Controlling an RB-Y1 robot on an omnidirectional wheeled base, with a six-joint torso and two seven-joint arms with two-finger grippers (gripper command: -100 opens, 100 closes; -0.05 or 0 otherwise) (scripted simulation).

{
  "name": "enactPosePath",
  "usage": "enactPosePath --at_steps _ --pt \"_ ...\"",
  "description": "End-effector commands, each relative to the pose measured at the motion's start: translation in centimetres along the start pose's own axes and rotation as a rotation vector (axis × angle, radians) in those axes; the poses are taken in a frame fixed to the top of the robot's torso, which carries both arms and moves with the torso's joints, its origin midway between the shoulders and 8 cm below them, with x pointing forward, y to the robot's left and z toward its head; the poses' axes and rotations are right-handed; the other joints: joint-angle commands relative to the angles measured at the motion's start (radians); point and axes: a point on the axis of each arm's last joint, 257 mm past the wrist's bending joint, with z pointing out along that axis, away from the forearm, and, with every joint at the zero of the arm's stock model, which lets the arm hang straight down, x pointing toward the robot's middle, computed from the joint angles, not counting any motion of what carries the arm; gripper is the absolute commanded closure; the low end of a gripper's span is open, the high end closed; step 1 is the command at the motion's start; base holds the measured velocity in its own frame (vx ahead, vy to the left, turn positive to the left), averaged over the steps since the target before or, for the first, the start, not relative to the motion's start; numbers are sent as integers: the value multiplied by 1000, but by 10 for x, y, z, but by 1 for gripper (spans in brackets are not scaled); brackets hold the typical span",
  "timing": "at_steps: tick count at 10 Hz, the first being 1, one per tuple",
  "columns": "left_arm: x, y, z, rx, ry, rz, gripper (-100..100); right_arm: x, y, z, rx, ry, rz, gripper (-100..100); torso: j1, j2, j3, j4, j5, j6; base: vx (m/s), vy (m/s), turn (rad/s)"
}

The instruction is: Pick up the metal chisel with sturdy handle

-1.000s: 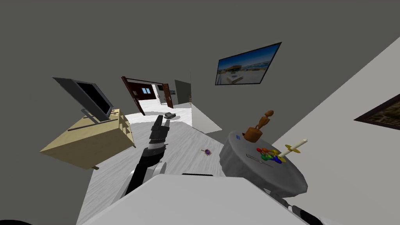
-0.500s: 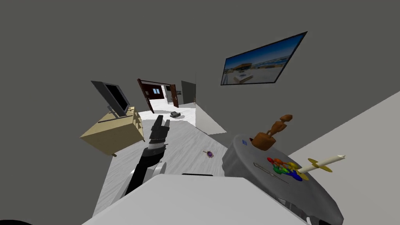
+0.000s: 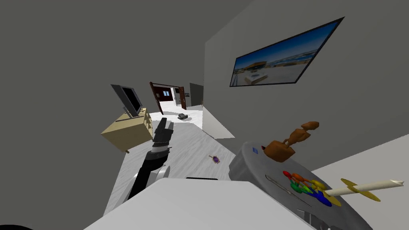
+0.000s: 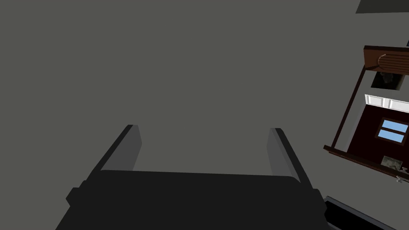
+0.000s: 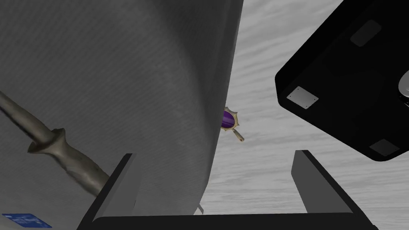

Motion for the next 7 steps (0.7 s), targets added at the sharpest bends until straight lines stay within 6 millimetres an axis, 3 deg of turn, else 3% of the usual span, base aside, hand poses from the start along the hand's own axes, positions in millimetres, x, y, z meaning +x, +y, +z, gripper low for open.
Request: enactPosePath --at_steps 1,4,7 --pt "0 0 0 0 0 0 0 14 -9 -5 9 39 -15 -100 0 0 0 0 0 0 23 -58 231" --pt "0 0 0 0 0 0 0 38 -24 -13 20 108 -32 -100 -3 -2 -1 0 -1 0 45 -100 261" --pt "0 0 0 0 0 0 0 50 -16 -8 -2 143 -23 -100 -5 -2 -1 0 -1 -1 33 -119 246"
